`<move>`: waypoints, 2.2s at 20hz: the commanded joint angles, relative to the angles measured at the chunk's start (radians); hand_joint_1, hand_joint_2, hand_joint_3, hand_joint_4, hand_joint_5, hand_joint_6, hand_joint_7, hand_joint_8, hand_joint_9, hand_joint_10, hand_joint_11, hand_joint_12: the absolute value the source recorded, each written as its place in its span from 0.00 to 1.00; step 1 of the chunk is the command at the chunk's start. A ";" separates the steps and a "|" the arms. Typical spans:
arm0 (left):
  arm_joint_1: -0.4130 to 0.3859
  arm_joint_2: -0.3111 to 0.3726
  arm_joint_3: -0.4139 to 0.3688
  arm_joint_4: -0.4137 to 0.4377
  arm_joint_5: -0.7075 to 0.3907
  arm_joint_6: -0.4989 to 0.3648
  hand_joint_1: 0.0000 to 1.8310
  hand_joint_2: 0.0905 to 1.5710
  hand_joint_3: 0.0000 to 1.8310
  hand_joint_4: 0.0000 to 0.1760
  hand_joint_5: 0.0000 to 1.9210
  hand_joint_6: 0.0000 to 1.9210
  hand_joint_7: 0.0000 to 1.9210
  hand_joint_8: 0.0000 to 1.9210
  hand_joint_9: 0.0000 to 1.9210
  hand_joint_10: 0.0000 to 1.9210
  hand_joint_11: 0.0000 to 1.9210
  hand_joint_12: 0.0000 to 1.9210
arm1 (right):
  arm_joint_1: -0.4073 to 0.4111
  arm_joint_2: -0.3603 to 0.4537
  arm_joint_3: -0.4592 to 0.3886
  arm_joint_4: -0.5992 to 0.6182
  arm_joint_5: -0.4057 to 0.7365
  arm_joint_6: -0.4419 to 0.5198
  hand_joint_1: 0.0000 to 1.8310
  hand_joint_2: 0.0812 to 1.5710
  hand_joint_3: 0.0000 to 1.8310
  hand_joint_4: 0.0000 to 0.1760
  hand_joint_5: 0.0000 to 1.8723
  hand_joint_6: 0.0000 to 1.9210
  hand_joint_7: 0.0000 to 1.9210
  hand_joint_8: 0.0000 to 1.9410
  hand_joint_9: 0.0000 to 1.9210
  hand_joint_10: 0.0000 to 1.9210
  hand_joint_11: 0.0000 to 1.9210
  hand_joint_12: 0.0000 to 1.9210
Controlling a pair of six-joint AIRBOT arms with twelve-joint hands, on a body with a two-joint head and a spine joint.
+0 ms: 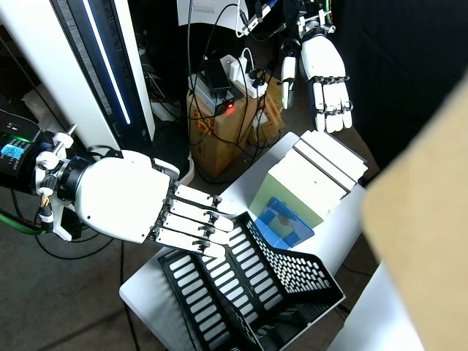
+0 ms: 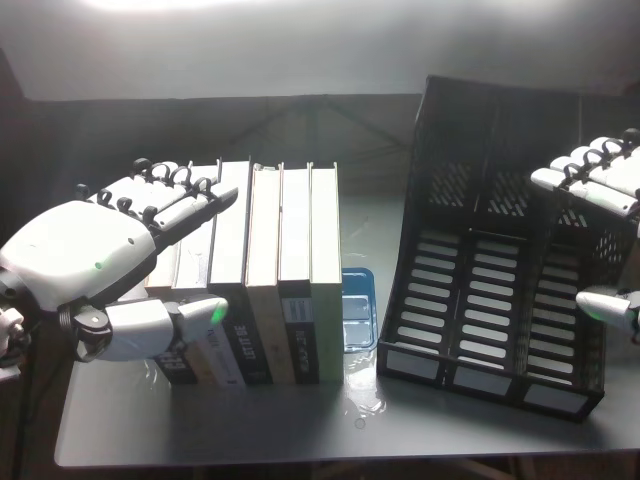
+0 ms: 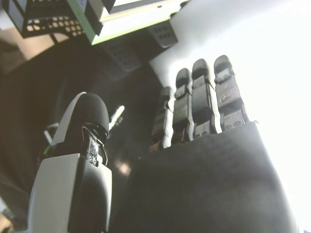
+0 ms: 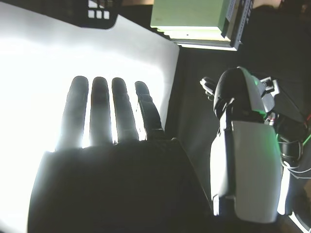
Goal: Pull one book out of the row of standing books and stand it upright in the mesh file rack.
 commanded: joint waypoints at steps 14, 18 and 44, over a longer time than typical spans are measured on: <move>-0.147 -0.041 0.058 0.046 0.171 0.144 0.07 0.70 0.00 0.44 0.13 0.01 0.00 0.00 0.00 0.00 0.00 0.00 | 0.000 -0.004 0.015 0.015 0.110 -0.001 0.25 0.82 0.00 0.00 0.00 0.00 0.00 0.00 0.00 0.00 0.00 0.00; -0.183 -0.080 0.089 0.047 0.258 0.189 0.11 0.68 0.00 0.42 0.17 0.02 0.00 0.00 0.00 0.00 0.00 0.00 | -0.002 -0.008 0.016 0.018 0.110 0.001 0.23 0.82 0.00 0.00 0.00 0.00 0.00 0.00 0.00 0.00 0.00 0.00; -0.134 -0.045 -0.024 0.148 0.366 0.322 0.07 0.70 0.00 0.41 0.30 0.02 0.00 0.00 0.00 0.00 0.00 0.00 | -0.019 -0.016 0.022 0.029 0.110 0.025 0.24 0.82 0.00 0.00 0.00 0.00 0.00 0.00 0.00 0.00 0.00 0.00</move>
